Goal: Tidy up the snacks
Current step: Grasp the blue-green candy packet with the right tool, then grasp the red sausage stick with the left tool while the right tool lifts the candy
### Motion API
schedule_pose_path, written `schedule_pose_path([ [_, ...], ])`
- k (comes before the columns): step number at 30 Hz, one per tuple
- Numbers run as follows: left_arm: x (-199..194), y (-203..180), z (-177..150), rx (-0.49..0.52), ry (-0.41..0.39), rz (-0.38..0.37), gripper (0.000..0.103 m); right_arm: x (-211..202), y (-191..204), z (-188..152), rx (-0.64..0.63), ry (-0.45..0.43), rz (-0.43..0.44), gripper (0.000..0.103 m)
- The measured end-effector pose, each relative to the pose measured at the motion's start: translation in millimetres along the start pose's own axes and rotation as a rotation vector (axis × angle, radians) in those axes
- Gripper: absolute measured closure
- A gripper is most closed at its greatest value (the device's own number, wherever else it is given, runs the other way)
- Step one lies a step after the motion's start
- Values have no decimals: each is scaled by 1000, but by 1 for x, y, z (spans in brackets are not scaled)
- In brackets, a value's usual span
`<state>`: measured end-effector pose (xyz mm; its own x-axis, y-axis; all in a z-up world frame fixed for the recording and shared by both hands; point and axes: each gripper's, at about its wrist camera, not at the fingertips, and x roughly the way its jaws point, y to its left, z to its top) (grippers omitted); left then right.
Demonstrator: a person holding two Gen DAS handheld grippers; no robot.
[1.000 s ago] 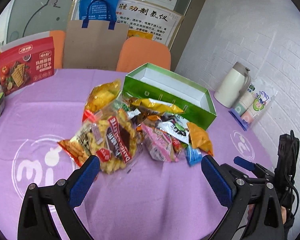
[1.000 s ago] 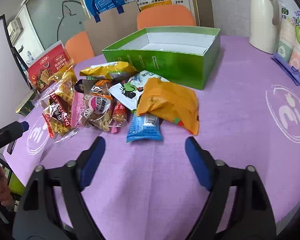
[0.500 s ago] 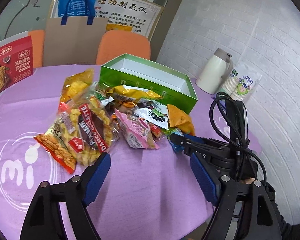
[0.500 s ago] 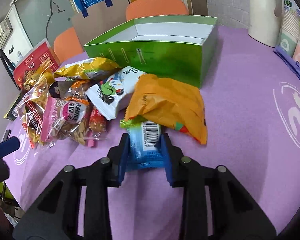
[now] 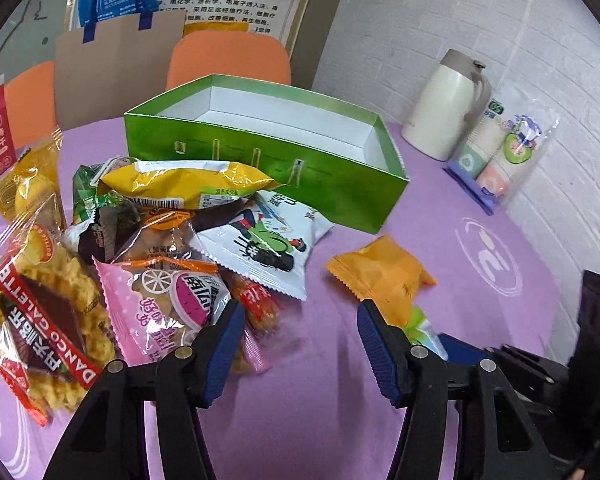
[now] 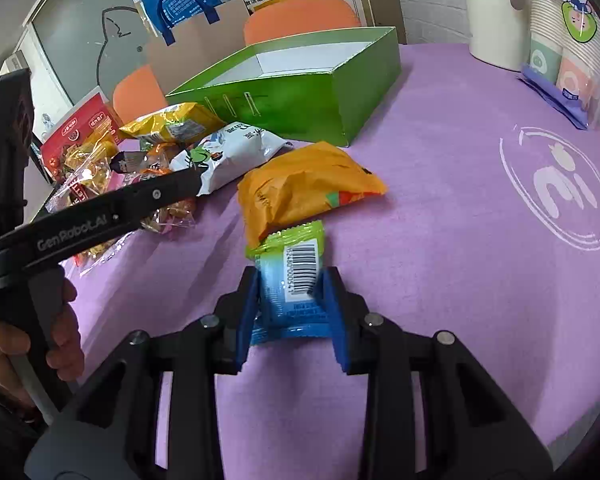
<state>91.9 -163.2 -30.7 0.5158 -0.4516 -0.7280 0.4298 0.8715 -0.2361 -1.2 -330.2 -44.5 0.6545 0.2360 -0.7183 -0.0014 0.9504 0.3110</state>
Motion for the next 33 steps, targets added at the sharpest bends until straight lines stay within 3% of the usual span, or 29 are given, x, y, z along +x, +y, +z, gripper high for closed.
schedule_pose_path([
  [2, 2, -1, 3, 2, -31, 47, 43, 2, 3, 1, -1, -1, 5, 68],
  [7, 5, -4, 2, 50, -16, 90, 45, 3, 4, 2, 2, 0, 9, 68],
  [11, 2, 4, -15, 26, 16, 81, 68, 3, 3, 2, 3, -1, 4, 68],
  [14, -5, 20, -24, -60, 1, 93, 68, 3, 4, 2, 7, -2, 2, 68],
  [17, -10, 37, -26, -149, 11, 41, 68, 5, 5, 3, 7, -1, 4, 68],
  [22, -11, 18, -20, -94, 24, -18, 67, 4, 7, 3, 3, 3, 3, 67],
  [25, 3, 8, -15, -69, 47, 16, 60, 3, 7, 2, 0, 5, 0, 67],
  [29, 20, 18, -9, -124, 56, 42, 49, 4, 9, 2, -15, 7, -21, 67],
  [31, 22, 19, -6, -123, 49, 42, 49, 4, 11, 1, -28, 11, -18, 68],
  [33, 23, 20, -6, -111, 55, 46, 56, 4, 14, -1, -37, 17, -3, 68],
])
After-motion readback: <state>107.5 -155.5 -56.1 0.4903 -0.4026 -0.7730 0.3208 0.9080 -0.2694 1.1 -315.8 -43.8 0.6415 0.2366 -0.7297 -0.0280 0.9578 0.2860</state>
